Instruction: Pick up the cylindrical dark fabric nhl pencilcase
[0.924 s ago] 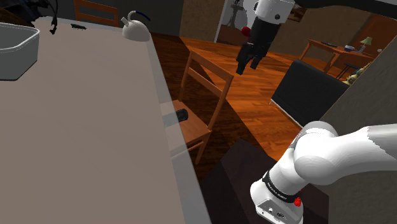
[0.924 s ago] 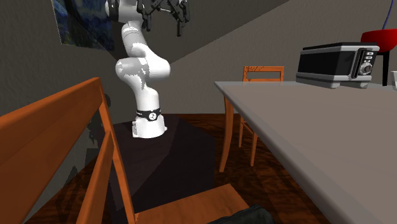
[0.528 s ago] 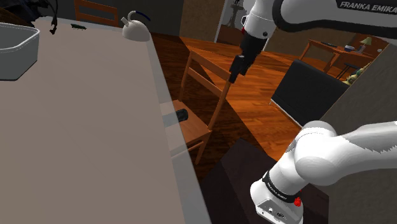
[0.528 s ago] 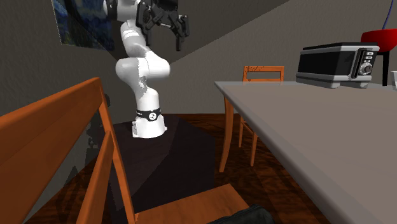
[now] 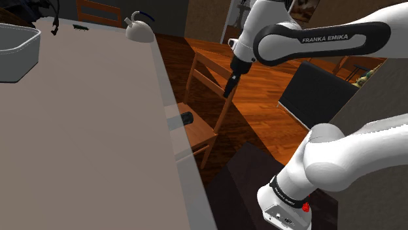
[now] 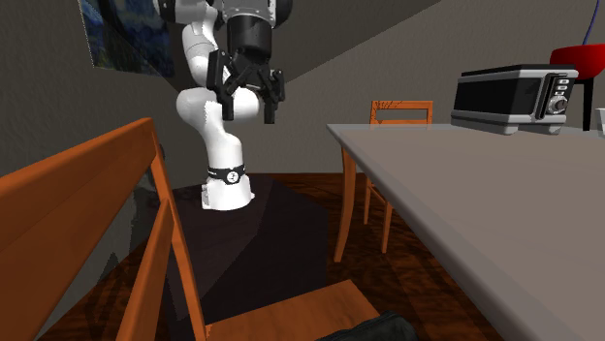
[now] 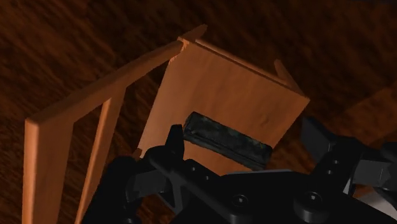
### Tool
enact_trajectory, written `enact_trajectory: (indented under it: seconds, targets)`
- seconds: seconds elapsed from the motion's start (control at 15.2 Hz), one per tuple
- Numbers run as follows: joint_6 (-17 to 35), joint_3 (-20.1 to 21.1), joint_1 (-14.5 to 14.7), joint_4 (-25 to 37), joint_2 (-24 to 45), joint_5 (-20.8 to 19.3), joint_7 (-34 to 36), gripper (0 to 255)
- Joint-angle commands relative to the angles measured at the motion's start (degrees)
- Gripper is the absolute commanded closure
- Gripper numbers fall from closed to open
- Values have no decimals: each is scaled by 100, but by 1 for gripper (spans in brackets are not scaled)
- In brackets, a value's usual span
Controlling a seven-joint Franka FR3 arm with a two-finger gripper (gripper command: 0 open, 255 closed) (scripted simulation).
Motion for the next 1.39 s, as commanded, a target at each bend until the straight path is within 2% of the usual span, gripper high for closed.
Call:
enact_trajectory:
  seconds: [0.0,0.4,0.73,0.86,1.06,1.32]
  targets:
    - [530,-155,86,-106,305,-104,-369,0]
    - [2088,-649,373,-143,1522,-239,-1516,0]
    - [3291,-1011,709,88,2727,64,-2684,0]
    - [3724,-1100,841,237,3237,385,-3280,0]
    - [4287,-1044,918,525,4007,1129,-4362,0]
    - [4850,-434,538,1034,4973,2124,-5827,0]
